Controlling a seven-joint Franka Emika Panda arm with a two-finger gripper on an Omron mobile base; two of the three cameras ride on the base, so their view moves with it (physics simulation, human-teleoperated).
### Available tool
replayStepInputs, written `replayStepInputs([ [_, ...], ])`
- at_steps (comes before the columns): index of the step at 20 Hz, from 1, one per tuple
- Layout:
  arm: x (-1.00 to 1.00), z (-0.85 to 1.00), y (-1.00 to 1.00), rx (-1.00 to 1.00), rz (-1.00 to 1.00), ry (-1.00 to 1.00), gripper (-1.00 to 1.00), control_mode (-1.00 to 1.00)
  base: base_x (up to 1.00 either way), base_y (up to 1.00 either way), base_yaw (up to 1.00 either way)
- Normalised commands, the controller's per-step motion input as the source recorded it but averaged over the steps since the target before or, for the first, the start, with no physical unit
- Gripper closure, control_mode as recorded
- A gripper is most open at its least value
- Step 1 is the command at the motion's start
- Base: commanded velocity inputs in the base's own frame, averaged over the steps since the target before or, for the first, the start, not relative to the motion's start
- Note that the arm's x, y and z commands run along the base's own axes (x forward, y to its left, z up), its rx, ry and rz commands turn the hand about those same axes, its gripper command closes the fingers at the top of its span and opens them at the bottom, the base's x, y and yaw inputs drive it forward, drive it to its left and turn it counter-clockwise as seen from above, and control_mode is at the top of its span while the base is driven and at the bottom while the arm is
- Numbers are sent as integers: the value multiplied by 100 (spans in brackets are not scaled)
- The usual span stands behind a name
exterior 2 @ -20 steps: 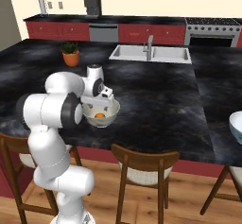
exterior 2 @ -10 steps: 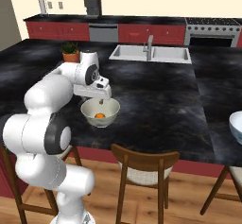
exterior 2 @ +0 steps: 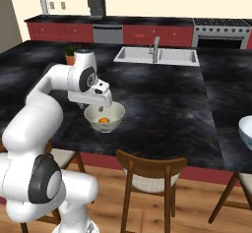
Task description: Take the fruits from the plate on the dining counter and place two fruits in each bowl.
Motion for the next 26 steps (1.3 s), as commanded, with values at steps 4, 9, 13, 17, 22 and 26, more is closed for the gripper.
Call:
replayStepInputs([
  [4, 0, 1, 0, 0, 0, 0, -100, 100, 0, 0, 0],
  [9, 0, 0, 0, 0, 0, 0, -100, 100, -82, -38, -1],
  [13, 0, 0, 0, 0, 0, 0, -100, 100, 2, -94, -15],
  [17, 0, 0, 0, 0, 0, 0, -100, 100, -1, -100, -8],
  [22, 0, 0, 0, 0, 0, 0, -100, 100, -6, -100, -13],
  [26, 0, 0, 0, 0, 0, 0, -100, 100, -1, -100, -11],
])
